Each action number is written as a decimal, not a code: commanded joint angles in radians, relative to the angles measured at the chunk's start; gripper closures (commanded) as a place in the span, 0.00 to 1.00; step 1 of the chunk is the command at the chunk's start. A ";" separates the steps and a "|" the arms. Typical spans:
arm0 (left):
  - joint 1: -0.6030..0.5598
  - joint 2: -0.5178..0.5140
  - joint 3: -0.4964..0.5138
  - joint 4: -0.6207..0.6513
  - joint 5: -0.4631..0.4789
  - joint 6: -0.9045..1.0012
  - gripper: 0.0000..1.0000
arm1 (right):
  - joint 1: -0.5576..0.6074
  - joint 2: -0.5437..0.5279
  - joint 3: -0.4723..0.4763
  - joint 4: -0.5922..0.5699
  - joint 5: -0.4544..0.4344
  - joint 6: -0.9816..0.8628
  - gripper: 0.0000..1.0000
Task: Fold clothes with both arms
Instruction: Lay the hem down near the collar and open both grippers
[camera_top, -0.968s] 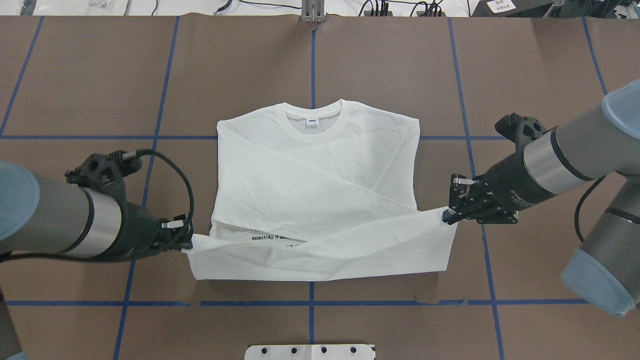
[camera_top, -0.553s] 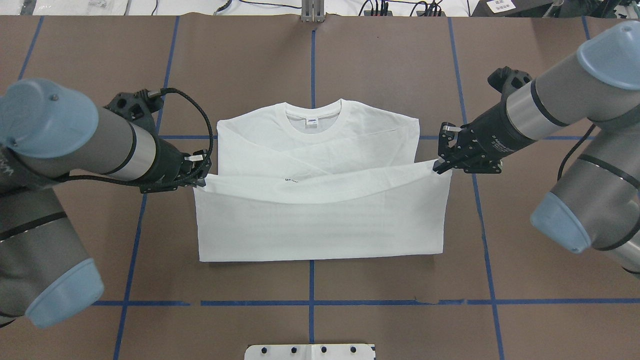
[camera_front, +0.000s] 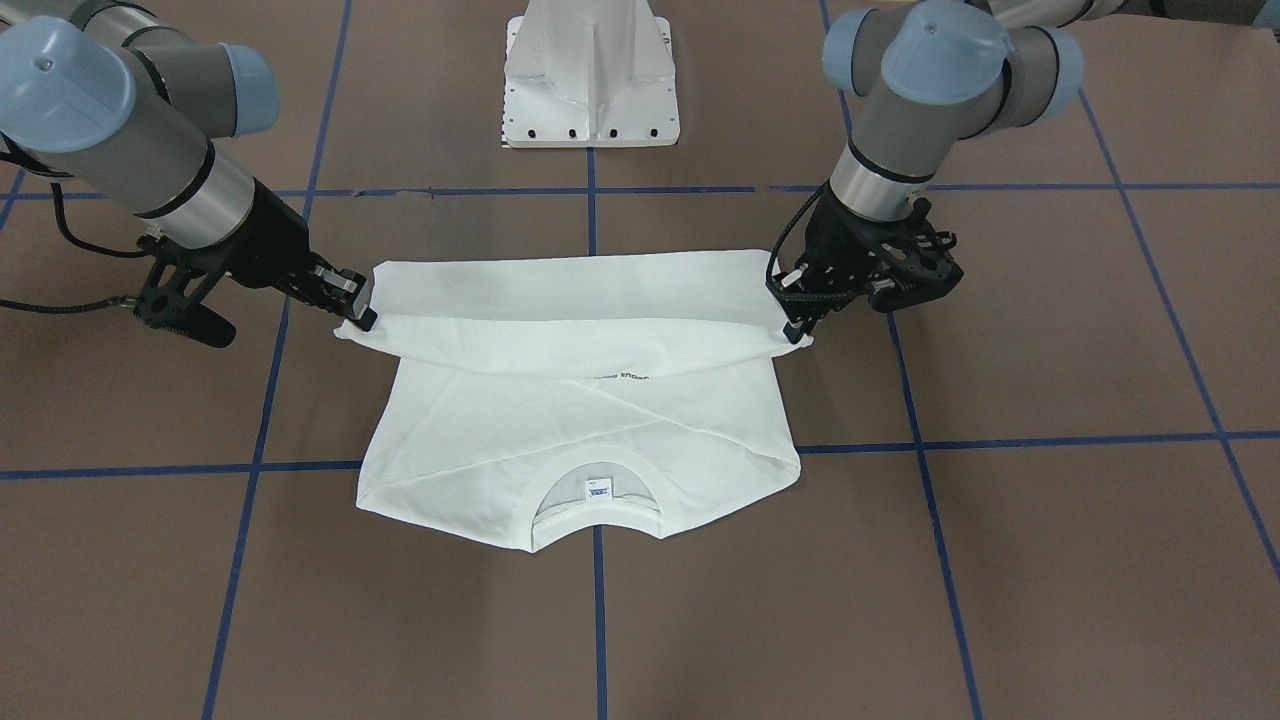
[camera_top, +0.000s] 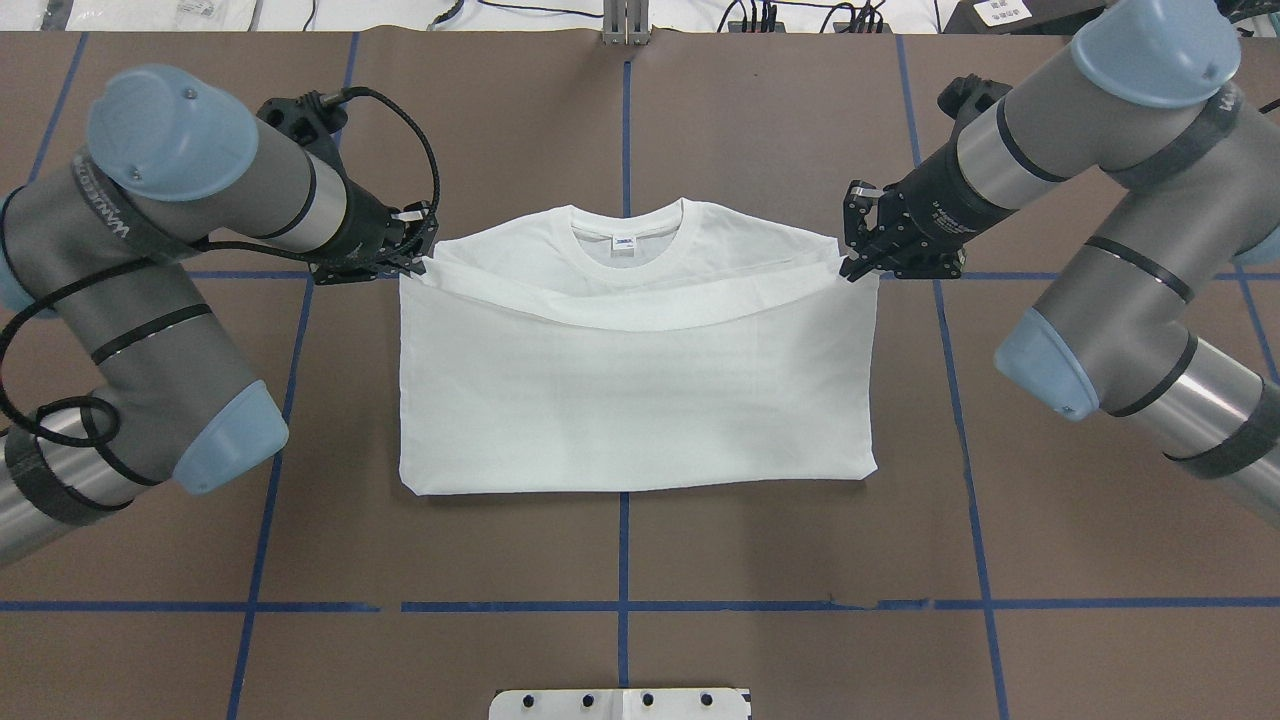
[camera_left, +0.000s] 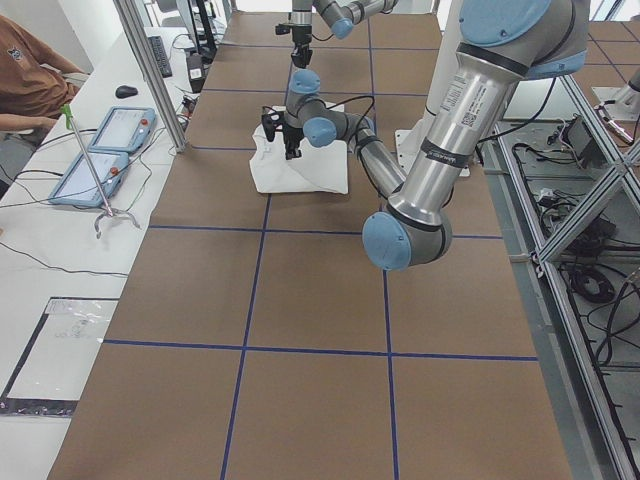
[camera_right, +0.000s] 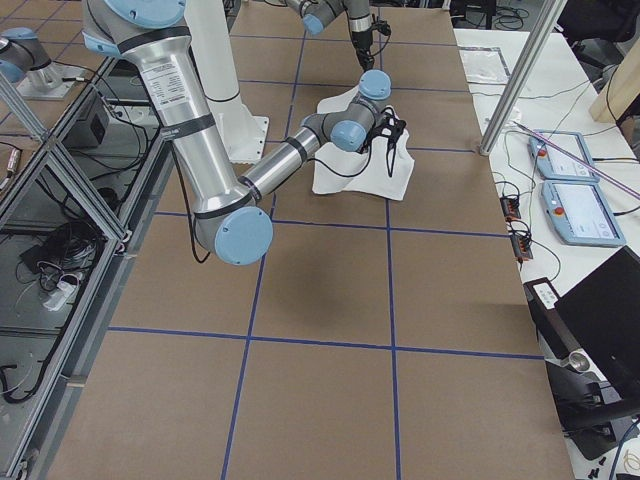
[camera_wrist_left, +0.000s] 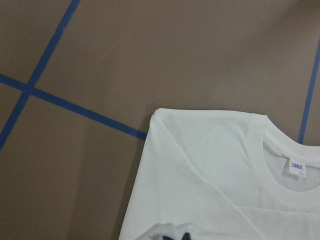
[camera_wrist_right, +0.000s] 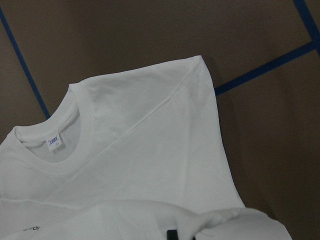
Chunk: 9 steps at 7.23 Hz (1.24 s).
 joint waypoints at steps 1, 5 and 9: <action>-0.016 -0.022 0.118 -0.095 0.002 0.001 1.00 | 0.023 0.049 -0.117 0.002 -0.007 -0.051 1.00; -0.014 -0.024 0.301 -0.284 0.006 -0.001 1.00 | 0.039 0.110 -0.333 0.149 -0.029 -0.074 1.00; -0.014 -0.031 0.294 -0.279 0.002 -0.005 1.00 | 0.031 0.167 -0.380 0.152 -0.043 -0.073 1.00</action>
